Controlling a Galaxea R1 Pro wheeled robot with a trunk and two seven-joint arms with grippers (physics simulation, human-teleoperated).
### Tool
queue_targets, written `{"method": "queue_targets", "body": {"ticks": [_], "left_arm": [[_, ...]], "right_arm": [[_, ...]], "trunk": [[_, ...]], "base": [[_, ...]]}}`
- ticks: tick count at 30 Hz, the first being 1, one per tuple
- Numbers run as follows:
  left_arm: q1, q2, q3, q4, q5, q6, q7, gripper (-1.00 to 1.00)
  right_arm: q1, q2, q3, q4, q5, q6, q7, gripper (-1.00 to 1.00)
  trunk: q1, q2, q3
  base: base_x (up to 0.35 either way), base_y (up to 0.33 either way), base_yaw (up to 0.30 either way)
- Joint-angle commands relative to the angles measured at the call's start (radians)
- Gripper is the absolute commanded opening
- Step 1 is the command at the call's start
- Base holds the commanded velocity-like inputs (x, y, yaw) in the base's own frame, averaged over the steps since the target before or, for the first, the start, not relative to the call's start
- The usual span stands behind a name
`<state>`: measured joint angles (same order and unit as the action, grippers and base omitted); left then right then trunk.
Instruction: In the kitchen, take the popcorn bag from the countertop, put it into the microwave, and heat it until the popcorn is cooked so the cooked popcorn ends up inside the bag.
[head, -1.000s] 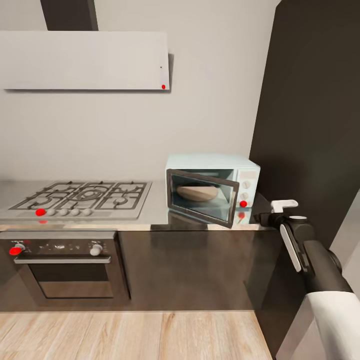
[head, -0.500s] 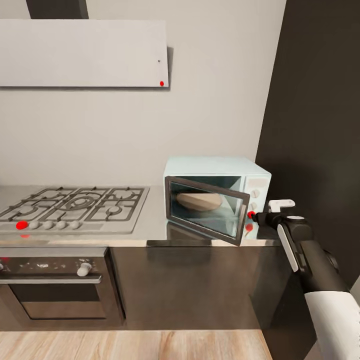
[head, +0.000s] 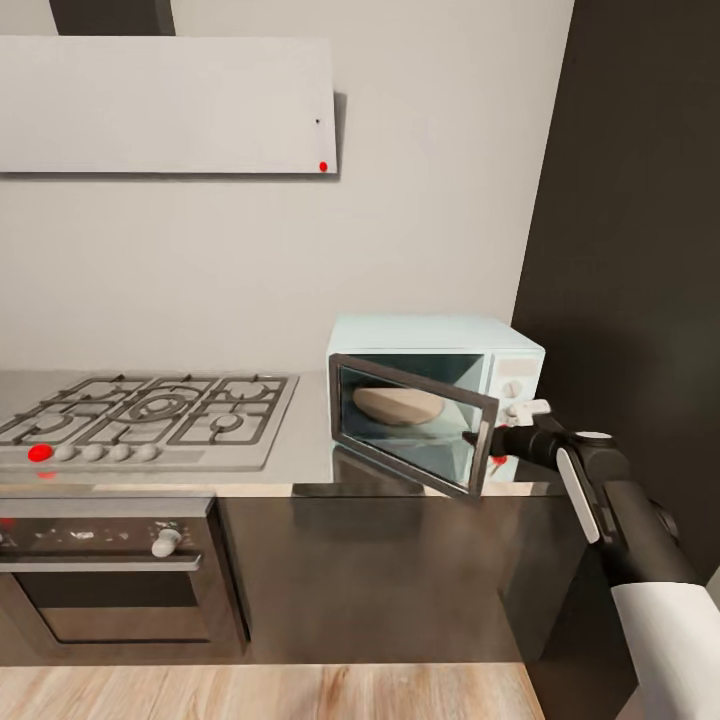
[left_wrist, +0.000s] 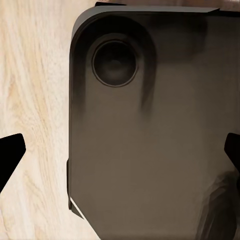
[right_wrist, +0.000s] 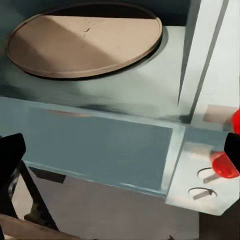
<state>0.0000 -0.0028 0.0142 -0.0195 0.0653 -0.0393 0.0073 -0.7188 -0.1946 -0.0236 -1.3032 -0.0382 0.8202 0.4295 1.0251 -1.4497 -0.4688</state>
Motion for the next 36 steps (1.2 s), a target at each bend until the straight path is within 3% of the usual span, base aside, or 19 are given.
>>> {"method": "queue_targets", "body": {"ticks": [1,36], "left_arm": [[0.000,0.000,0.001,0.000,0.007,-0.002,0.001,1.00],[0.000,0.000,0.002,0.000,0.007,-0.002,0.002,1.00]], "right_arm": [[-0.001,0.000,-0.001,-0.001,-0.007,0.007,0.012,1.00],[-0.001,0.007,-0.004,-0.016,-0.015,0.005,0.015,1.00]], "trunk": [[0.000,-0.001,-0.001],[0.000,-0.001,-0.001]], "base": [[0.000,0.000,0.000],[-0.203,0.210,0.000]]}}
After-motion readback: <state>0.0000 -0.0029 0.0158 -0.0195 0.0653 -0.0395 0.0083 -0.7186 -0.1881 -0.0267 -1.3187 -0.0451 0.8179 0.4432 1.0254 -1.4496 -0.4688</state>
